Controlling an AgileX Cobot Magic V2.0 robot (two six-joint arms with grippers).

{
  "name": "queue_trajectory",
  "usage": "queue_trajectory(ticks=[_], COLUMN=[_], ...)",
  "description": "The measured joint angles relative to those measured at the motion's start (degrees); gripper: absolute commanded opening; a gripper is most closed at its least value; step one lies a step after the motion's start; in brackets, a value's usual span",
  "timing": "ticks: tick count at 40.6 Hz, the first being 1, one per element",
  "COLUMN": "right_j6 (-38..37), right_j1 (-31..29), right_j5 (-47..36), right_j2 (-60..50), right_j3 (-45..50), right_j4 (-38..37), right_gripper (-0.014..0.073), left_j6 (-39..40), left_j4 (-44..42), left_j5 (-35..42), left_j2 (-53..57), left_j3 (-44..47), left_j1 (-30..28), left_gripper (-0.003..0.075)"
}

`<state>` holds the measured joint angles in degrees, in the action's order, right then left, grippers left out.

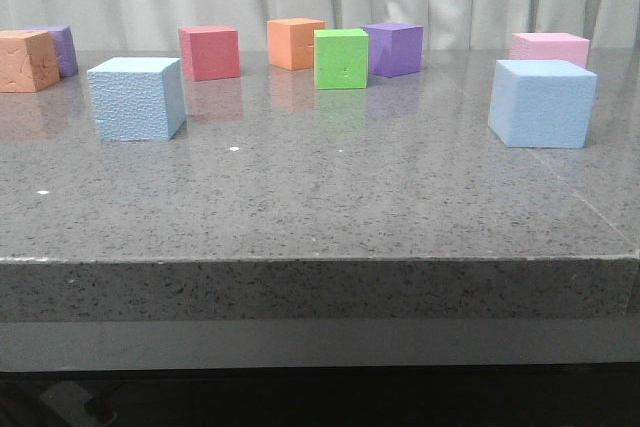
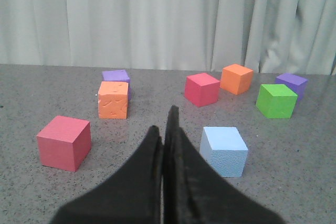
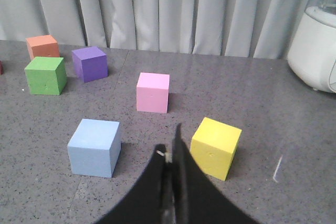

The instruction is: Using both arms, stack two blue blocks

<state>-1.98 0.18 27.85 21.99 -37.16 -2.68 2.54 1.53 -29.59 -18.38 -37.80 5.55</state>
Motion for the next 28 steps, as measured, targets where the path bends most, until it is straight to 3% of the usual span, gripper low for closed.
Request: queue_trajectory(ticks=[20,24,28], right_j6=[0.00,-0.30,-0.96], right_j1=[0.00,0.00,0.00], right_j5=[0.02,0.12,0.12], right_j2=[0.64,0.64,0.64], right_j3=[0.00,0.00,0.00], right_j4=[0.09,0.44,0.44], right_gripper=[-0.0052,0.0112,0.0351], left_j6=[0.00,0.00,0.00], left_j4=[0.15,0.15,-0.26], left_j5=[-0.15,-0.18,-0.28], left_j2=[-0.15,-0.15,-0.15], left_j3=[0.00,0.00,0.00], left_j1=[0.00,0.00,0.00], left_gripper=[-0.0020,0.0023,0.0240])
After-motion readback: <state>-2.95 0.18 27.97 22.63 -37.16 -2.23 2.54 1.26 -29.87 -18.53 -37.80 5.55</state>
